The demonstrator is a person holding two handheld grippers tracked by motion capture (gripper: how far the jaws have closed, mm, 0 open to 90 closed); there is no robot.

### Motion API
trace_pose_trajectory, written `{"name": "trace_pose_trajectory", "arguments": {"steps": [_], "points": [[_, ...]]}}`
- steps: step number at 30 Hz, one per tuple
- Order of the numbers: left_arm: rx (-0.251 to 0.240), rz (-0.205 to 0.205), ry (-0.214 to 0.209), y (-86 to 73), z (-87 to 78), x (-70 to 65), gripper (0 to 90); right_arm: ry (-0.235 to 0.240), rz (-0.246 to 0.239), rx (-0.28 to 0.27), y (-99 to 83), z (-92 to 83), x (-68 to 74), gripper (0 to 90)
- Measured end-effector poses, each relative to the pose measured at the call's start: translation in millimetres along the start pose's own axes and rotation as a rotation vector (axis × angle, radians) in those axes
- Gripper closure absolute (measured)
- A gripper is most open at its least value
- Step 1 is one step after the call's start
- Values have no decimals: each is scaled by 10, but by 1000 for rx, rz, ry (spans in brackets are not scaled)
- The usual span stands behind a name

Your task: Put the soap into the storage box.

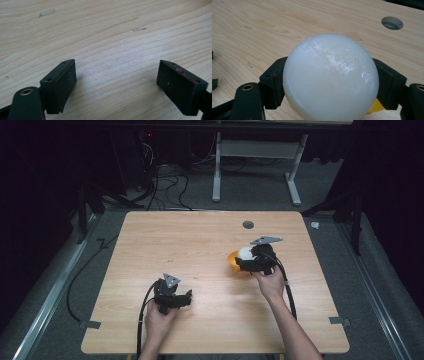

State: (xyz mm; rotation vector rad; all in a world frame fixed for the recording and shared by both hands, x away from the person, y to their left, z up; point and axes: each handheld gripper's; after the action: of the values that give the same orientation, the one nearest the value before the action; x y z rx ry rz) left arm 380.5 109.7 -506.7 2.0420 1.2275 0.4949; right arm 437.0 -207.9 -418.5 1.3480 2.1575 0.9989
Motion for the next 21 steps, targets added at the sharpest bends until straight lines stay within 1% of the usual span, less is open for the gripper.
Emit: {"name": "trace_pose_trajectory", "arguments": {"steps": [8, 11, 14, 21], "points": [[0, 0, 0, 0, 0, 0, 165, -13, 11, 23, -15, 108, -37, 242], [0, 0, 0, 0, 0, 0, 165, -28, 24, 35, -25, 168, -60, 242], [0, 0, 0, 0, 0, 0, 165, -31, 26, 37, -29, 192, -77, 242], [0, 0, 0, 0, 0, 0, 165, -49, 48, 54, -55, 300, -128, 242]]}}
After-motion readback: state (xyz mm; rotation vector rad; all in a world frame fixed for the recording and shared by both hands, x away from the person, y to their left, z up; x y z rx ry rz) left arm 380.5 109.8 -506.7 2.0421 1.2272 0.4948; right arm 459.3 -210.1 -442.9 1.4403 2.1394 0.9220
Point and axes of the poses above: each handheld gripper's, and its own axes: z roughly forward along the jaws, y roughly out of its top, x roughly to its left, and after that the axes turned 1 degree about -y, right-handed
